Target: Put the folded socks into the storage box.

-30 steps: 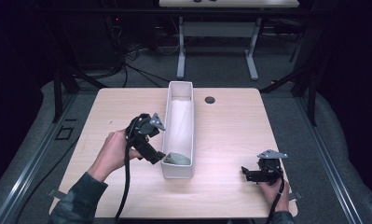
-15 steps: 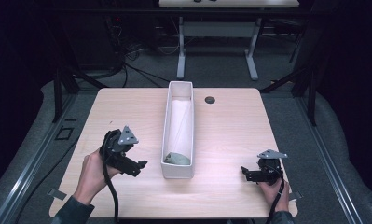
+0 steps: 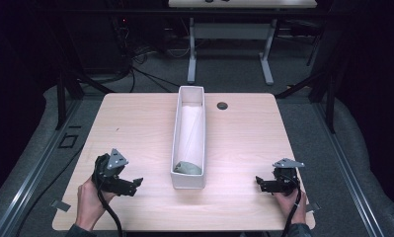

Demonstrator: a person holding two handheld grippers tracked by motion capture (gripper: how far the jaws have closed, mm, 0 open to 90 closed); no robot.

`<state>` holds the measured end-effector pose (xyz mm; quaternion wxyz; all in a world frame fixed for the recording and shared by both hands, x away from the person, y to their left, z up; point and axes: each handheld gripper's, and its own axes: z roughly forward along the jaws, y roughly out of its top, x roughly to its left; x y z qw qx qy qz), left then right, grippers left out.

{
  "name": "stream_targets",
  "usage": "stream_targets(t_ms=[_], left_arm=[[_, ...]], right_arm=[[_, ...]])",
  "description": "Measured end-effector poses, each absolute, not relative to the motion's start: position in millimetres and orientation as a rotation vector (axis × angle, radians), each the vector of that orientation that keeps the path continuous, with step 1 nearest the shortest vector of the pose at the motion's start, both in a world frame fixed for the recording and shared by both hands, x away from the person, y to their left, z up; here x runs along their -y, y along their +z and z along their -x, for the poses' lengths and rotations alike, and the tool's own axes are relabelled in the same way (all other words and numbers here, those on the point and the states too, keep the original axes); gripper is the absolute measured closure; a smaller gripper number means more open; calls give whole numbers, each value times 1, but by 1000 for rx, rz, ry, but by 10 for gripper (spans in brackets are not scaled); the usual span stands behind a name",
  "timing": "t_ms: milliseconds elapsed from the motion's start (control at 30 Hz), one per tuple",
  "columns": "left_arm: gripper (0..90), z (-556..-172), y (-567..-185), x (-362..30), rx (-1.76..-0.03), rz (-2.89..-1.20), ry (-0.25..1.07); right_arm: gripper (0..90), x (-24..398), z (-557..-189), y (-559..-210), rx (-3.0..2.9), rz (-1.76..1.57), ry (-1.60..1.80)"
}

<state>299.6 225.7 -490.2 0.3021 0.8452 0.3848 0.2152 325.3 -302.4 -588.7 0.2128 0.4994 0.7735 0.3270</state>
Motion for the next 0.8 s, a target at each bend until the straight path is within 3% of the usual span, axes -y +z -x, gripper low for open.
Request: stream_targets(t_ms=[367, 800], left_arm=[[0, -303, -545, -254, -1181, -2179, 514], [0, -309, -573, -263, -1230, -2113, 521]], right_arm=[[55, 302, -325, -589, -2150, -1390, 918], [55, 302, -325, -589, -2147, -1386, 911]])
